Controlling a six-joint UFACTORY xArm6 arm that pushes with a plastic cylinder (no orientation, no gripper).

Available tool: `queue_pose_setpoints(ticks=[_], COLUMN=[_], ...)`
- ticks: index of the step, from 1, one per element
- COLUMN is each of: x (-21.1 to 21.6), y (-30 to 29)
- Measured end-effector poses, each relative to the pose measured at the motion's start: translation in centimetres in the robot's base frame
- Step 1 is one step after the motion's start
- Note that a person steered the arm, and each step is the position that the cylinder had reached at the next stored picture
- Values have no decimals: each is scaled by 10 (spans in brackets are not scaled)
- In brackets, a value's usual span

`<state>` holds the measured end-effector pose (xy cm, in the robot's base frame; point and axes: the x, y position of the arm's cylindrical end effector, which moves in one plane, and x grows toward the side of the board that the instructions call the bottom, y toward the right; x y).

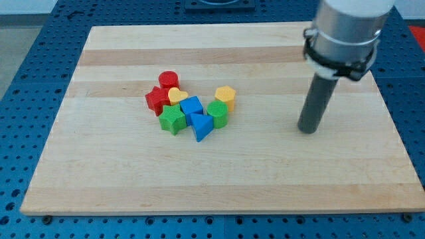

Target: Slide the green circle along with the yellow hexagon slightly up

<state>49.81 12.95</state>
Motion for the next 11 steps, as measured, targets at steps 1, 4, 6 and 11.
queue_pose_setpoints(ticks=[1,4,6,11], x=[28,9,-6,-38], y=[-42,-124,-124,-120])
